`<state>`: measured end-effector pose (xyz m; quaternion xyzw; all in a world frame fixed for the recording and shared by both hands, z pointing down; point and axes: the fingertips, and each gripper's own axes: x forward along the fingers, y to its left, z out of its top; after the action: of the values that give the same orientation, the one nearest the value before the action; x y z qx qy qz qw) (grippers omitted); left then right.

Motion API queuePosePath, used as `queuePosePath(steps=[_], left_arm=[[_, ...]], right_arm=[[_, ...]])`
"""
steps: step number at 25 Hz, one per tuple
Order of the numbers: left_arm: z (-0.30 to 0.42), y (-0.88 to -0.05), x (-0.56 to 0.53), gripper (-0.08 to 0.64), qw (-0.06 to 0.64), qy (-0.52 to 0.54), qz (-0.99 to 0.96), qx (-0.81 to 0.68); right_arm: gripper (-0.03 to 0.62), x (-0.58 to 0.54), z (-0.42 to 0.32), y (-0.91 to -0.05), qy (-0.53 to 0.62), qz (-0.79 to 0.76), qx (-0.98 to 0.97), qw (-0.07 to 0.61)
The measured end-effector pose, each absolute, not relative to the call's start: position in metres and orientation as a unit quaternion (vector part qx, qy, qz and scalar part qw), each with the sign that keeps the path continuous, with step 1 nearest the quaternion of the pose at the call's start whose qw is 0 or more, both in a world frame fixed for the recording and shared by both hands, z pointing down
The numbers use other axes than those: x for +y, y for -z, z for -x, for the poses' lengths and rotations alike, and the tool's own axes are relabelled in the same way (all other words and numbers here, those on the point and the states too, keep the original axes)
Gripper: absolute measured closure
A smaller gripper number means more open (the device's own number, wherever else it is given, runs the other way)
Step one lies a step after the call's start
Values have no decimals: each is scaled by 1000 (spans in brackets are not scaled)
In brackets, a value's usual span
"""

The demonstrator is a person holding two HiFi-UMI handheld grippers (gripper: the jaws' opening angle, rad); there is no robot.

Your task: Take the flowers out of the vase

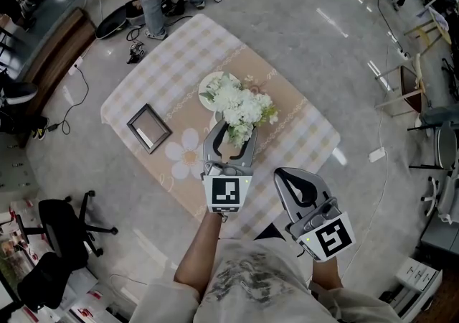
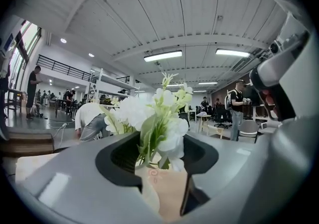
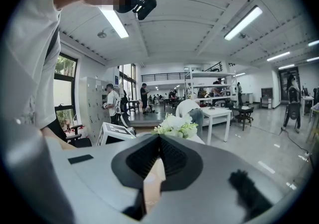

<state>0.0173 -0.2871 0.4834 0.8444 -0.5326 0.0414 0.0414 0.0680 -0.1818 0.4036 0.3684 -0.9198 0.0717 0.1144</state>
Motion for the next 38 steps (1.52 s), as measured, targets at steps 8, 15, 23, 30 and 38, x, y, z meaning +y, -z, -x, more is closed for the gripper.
queuePosePath(steps=[8,15,23,30,38], left_arm=[[-9,-479,-286,417,24,-36,-841,-539],[-5,-473,-286,450,16,-37,-838,-544],[1,-463,-284,461,-2,-40,-836,-547],[5,-458,-280,471,5,-34,-835,-550],[7,-451,-275,482,-4,-33,-833,-552]], right_arm=[[577,-180,-65,-404,-70,-366,-921,113],[577,-180,-62,-404,-69,-364,-922,115],[577,-180,-57,-402,-66,-362,-923,109],[577,-177,-54,-401,-63,-361,-924,110],[577,-174,-51,-400,-61,-357,-926,106]])
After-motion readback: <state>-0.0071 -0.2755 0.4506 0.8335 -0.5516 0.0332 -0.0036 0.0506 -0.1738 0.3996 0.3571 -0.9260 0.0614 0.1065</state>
